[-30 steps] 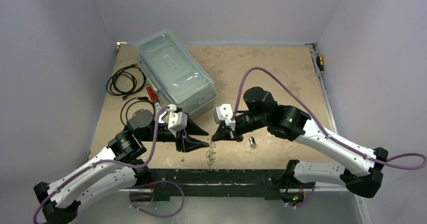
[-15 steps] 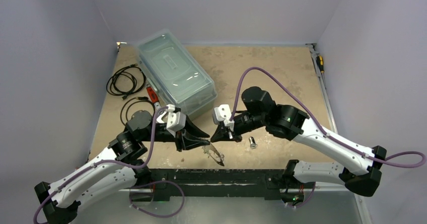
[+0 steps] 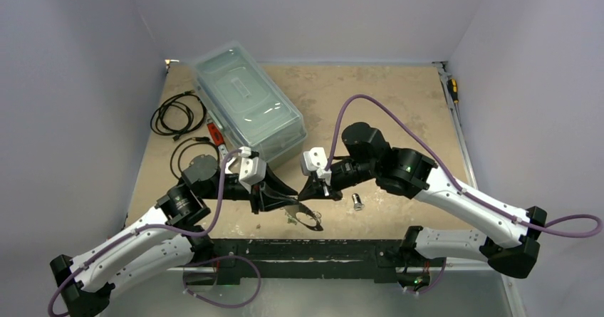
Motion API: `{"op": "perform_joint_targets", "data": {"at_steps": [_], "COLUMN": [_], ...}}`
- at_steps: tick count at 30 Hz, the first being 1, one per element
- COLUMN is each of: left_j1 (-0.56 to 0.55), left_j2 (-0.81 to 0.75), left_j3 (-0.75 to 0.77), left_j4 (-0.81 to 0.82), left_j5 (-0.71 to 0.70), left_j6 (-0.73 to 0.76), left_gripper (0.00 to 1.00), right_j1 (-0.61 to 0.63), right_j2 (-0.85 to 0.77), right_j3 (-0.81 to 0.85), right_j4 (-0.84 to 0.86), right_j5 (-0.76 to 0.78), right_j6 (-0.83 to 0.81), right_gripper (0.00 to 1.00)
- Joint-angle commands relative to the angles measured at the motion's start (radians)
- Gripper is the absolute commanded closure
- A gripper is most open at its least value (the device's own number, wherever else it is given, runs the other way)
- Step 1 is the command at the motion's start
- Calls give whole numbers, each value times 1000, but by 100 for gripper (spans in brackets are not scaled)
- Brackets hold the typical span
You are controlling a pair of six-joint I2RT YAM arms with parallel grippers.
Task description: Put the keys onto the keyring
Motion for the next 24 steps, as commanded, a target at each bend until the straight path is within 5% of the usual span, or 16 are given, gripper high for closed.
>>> {"op": "perform_joint_targets", "data": {"at_steps": [1, 5, 10, 18, 24], "left_j1": [5, 3, 4, 8, 20], "left_j2": [0, -2, -13, -97, -164], "left_j3": [7, 8, 10, 18, -1], "left_j4": [18, 19, 2, -48, -35], "left_j5": [4, -4, -47, -194, -260], "left_j6": [-5, -5, 10, 60, 67], "left_gripper": [80, 98, 100, 100, 100], "right_j1": [7, 8, 8, 8, 8], "right_j2": [-25, -26, -42, -74, -129], "right_j3": [53, 54, 29, -22, -99], "right_j4": [48, 46, 92, 210, 389], "right_j5": [-5, -5, 10, 79, 170], "right_j6": [-6, -4, 6, 50, 107], "right_gripper": [100, 100, 99, 63, 53]}}
